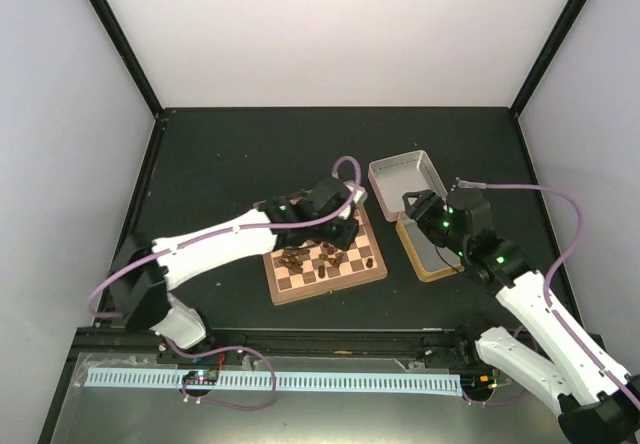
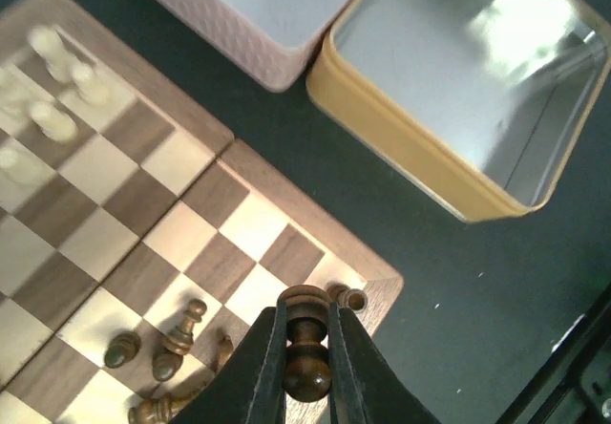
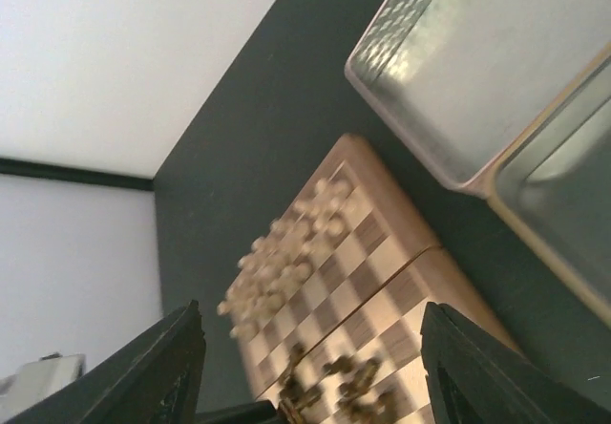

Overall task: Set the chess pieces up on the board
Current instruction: Place the chess piece on the chessboard.

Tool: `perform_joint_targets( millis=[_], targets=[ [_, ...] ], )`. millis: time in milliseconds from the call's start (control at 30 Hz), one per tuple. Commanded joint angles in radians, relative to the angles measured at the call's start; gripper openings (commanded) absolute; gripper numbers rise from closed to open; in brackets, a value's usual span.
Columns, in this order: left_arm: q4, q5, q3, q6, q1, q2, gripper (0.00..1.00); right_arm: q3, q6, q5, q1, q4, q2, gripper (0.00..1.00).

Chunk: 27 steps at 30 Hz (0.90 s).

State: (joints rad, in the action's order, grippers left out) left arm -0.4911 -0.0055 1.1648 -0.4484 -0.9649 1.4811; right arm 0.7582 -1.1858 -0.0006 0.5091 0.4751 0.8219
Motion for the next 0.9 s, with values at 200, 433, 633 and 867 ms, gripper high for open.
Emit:
perform_joint_targets(
  millis=[200, 433, 633, 867],
  targets=[
    [-0.273, 0.066, 0.27, -0.009, -0.035, 0.329, 0.01, -0.024, 0.206, 0.239, -0.06, 0.15, -0.104, 0.65],
    [-0.352, 0.057, 0.412, 0.025, -0.034, 0.478, 0.02, -0.044, 0.24, 0.26, -0.063, 0.141, -0.105, 0.67],
    [-0.409, 0.067, 0.5, 0.048, -0.034, 0.574, 0.02, -0.04, 0.264, 0.266, -0.065, 0.142, -0.108, 0.67],
    [-0.438, 0.082, 0.521, 0.053, -0.028, 0.599, 0.04, -0.051, 0.276, 0.25, -0.064, 0.125, -0.104, 0.67]
  ],
)
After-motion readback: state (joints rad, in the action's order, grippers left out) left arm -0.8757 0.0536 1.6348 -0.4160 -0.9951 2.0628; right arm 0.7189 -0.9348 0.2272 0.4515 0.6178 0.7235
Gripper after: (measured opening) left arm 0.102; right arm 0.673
